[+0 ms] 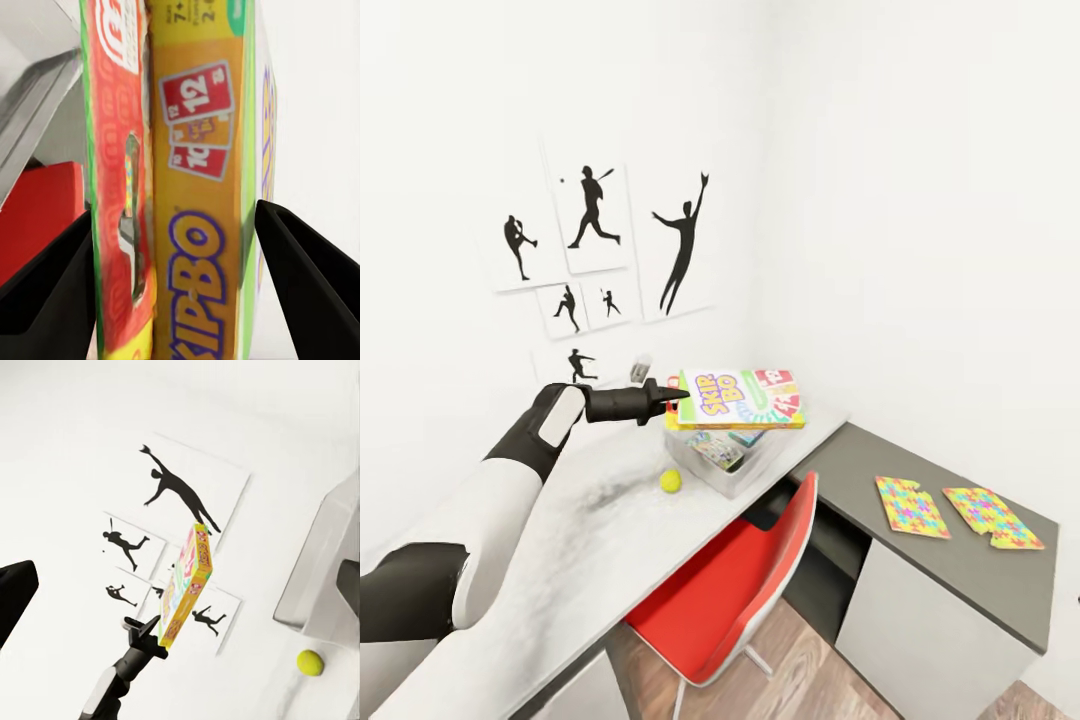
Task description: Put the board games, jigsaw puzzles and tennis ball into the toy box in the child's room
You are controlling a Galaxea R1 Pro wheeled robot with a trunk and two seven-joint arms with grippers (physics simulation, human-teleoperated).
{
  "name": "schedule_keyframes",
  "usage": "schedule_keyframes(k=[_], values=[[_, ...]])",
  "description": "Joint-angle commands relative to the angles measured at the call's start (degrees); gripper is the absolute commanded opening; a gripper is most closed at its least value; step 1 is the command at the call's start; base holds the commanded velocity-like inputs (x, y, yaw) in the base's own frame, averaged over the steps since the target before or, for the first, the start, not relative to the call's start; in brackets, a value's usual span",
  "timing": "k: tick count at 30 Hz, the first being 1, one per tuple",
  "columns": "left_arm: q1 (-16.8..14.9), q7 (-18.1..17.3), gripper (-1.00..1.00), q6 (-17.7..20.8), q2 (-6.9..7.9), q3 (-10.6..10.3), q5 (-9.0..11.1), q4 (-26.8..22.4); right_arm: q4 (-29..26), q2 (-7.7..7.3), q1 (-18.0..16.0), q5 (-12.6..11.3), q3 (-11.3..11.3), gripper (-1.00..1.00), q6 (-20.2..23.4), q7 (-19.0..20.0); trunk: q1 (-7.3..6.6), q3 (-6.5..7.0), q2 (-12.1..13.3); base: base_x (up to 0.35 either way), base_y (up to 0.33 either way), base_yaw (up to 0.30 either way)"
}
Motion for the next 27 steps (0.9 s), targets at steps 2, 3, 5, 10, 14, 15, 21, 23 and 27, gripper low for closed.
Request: schedule_keyframes(k=[2, 3, 5, 10, 14, 15, 21, 23, 27], values=[[-0.1, -0.3, -1.00, 0.1, 0.05, -0.1, 0.2, 0.0, 0.0, -0.02, 0.0, -0.1, 0.0, 1.00, 0.3, 0.0, 0.06, 0.03, -0.1, 0.147, -0.252, -0.212], [-0.1, -0.3, -1.00, 0.1, 0.05, -0.1, 0.2, 0.0, 0.0, -0.02, 0.0, -0.1, 0.0, 1.00, 0.3, 0.0, 0.06, 0.10, -0.1, 0.100, -0.268, -0.212], [-0.1, -0.3, -1.00, 0.1, 0.05, -0.1, 0.2, 0.0, 0.0, -0.02, 0.0, -0.1, 0.0, 1.00, 0.3, 0.0, 0.06, 0.23, -0.1, 0.062, -0.271, -0.213], [-0.1, -0.3, -1.00, 0.1, 0.05, 0.0, 0.2, 0.0, 0.0, -0.02, 0.0, -0.1, 0.1, 1.00, 0.3, 0.0, 0.06, 0.57, -0.1, 0.151, -0.191, -0.215], [-0.1, -0.3, -1.00, 0.1, 0.10, 0.5, 0.1, 0.0, 0.0, 0.01, 0.0, -0.1, 0.1, 1.00, 0.2, 0.0, 0.06, 0.69, -0.1, 0.174, -0.162, -0.102], [-0.1, -0.2, -1.00, 0.1, 0.09, 1.0, 0.1, 0.0, 0.0, 0.03, 0.0, -0.1, 0.1, 1.00, 0.2, 0.0, 0.06, 0.70, -0.1, 0.227, -0.040, -0.036], [-0.1, 0.7, -1.00, 0.0, 0.07, 2.2, 0.1, -0.1, 0.0, 0.06, 0.0, -0.1, 0.1, 1.00, 0.2, 0.0, 0.06, 0.72, -0.1, 0.266, -0.068, -0.013], [-0.1, 0.8, -1.00, 0.1, 0.05, 2.4, 0.1, -0.6, -0.1, 0.03, 0.0, -0.1, 0.1, 1.00, 0.2, 0.0, 0.06, 0.72, -0.1, 0.216, -0.124, -0.002], [-0.1, 0.8, -1.00, 0.1, 0.02, 2.5, 0.1, -0.9, 0.0, 0.06, 0.0, -0.1, 0.2, 1.00, 0.2, 0.0, 0.06, 0.72, -0.1, 0.130, -0.168, 0.000]])
